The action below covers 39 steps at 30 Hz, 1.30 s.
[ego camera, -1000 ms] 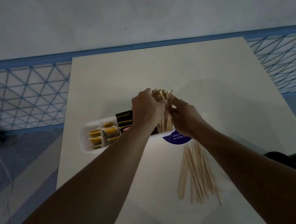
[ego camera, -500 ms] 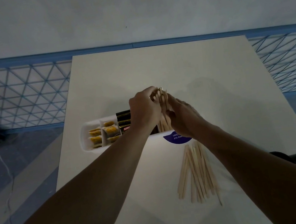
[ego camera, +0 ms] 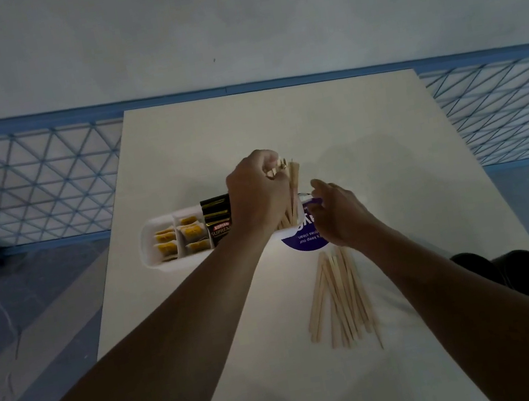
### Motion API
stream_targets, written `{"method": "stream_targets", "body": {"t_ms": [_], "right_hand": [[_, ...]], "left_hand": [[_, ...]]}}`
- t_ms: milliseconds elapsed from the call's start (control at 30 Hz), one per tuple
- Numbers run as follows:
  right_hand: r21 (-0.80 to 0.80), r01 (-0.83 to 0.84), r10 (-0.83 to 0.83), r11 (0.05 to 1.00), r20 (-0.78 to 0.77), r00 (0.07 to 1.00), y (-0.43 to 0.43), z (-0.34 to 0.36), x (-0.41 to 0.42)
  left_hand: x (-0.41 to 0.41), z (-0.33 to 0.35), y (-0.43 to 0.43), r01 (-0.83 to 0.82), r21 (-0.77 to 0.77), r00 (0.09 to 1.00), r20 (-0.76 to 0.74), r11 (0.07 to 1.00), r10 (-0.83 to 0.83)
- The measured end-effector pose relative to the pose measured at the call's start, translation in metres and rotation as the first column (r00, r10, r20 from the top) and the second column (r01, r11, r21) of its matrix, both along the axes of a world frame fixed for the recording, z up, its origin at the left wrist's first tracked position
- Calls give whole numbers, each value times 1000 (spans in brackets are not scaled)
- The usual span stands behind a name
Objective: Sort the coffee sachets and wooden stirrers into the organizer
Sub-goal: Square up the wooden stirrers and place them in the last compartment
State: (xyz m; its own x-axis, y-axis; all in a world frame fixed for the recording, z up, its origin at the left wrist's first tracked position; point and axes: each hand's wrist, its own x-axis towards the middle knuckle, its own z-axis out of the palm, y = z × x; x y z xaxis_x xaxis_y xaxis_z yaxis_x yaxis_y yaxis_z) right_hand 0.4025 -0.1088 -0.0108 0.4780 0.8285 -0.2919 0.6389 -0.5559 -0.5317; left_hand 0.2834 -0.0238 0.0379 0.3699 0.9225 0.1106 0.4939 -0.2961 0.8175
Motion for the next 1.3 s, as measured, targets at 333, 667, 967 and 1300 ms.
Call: {"method": "stream_targets", "body": {"t_ms": [333, 667, 967, 1300], "right_hand": [[37, 179, -181, 983, 92, 979, -69, -10, 4], [-157, 287, -286, 945, 33, 958, -111, -29, -15], [-177, 290, -295, 941, -3, 955, -112, -40, -22], [-177, 292, -301, 940, -26, 953, -111, -46, -28]], "left_hand": [[-6, -27, -59, 175, -195, 984, -3, 965, -179], [-16, -79, -103, 64, -406, 847, -460, 912, -264], [-14, -98, -124, 38, -418, 857, -453, 908, -244], [-10, -101, -141, 21, -354, 864, -464, 935, -196]]}}
